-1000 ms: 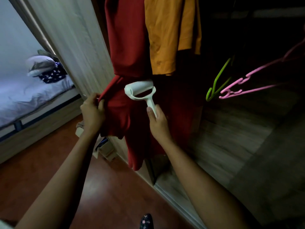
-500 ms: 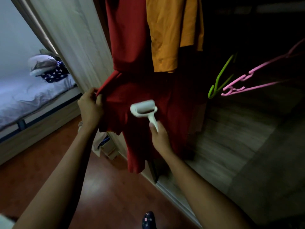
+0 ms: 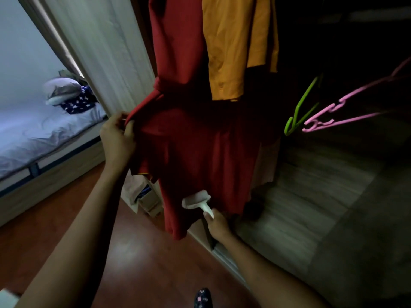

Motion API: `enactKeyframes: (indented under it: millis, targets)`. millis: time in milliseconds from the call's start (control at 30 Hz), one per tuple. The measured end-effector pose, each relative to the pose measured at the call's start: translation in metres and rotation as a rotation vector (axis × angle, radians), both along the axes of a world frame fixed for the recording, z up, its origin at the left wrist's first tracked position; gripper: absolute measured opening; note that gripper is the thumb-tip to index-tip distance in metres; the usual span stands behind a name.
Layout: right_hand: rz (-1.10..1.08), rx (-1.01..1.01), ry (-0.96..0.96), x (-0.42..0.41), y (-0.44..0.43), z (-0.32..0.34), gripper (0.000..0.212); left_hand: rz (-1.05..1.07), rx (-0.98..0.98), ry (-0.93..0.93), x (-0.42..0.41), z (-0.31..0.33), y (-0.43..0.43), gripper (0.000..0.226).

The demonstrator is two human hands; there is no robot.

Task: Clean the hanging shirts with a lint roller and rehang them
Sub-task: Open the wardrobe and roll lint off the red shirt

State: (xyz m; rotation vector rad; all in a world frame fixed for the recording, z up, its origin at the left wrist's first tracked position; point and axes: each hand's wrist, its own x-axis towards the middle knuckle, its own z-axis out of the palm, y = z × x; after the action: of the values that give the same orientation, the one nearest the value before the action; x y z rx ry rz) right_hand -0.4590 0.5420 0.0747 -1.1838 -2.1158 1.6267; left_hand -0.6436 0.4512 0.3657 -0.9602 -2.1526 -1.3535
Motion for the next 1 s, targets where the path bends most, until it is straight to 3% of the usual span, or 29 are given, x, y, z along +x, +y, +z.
enactKeyframes:
  millis: [233, 400, 533, 733, 833, 1000]
  targets:
    - [-0.4, 0.075, 0.335, -0.013, 0.069, 0.095, 0.027, 0.001, -0.027, -0.012, 0.003, -0.01, 0.002, 0.019]
    - [-0.521, 0.104, 0.572, -0.008, 0.107, 0.156, 0.032, -0.003, -0.022, -0.018, 0.004, -0.017, 0.006, 0.017]
    - [-0.464, 0.066, 0.353, -0.01, 0.098, 0.105, 0.037, -0.018, -0.022, -0.041, 0.003, -0.017, 0.006, 0.017]
    - [-0.116, -0.09, -0.098, 0.004, 0.055, 0.007, 0.041, -0.024, -0.024, -0.034, 0.004, -0.013, 0.002, 0.018]
    - [-0.136, 0.022, 0.011, -0.003, 0.054, 0.027, 0.035, -0.028, -0.032, -0.027, 0.009, -0.012, 0.001, 0.016]
    - [-0.136, 0.144, 0.371, -0.013, 0.065, 0.137, 0.026, -0.027, -0.042, -0.034, 0.019, -0.027, 0.005, 0.013]
